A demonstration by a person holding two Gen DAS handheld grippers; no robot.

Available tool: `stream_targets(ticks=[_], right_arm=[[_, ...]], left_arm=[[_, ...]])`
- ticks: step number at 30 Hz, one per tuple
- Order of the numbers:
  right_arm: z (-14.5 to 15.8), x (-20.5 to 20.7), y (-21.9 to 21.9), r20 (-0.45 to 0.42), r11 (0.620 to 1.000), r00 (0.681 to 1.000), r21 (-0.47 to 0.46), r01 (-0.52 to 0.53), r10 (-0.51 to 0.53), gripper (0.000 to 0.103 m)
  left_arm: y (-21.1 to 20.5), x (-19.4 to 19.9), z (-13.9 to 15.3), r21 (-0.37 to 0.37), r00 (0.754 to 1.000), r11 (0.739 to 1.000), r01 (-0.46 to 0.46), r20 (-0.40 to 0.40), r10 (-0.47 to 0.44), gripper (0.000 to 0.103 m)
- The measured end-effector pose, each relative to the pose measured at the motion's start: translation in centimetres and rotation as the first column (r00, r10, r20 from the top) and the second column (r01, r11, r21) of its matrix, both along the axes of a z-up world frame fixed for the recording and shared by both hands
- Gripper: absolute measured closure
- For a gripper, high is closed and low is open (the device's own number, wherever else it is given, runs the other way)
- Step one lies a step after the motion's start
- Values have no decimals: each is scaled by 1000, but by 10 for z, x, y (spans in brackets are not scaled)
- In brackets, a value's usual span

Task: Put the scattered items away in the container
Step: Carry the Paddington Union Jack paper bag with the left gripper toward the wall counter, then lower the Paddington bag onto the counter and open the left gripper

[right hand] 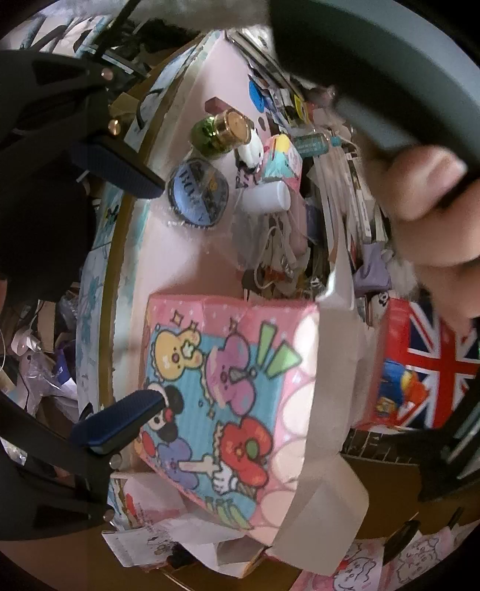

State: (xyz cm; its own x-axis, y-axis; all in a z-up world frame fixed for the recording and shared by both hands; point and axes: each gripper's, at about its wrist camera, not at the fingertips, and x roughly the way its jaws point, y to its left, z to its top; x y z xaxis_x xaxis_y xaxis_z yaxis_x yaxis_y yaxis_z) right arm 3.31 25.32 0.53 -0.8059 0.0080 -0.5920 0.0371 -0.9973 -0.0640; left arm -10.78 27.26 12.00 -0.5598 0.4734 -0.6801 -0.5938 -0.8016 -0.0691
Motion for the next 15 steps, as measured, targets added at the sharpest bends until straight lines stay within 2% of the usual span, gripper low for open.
stream_targets(ticks=[7, 15], right_arm=[[0, 1, 5, -4, 1000, 1000, -5, 14, -14, 0], [-2, 0, 9, -2, 1000, 1000, -9, 22, -22, 0]], left_arm=[[9, -12, -17, -19, 998, 999, -43, 48, 44, 20], [8, -14, -29, -39, 998, 998, -44, 49, 46, 20]])
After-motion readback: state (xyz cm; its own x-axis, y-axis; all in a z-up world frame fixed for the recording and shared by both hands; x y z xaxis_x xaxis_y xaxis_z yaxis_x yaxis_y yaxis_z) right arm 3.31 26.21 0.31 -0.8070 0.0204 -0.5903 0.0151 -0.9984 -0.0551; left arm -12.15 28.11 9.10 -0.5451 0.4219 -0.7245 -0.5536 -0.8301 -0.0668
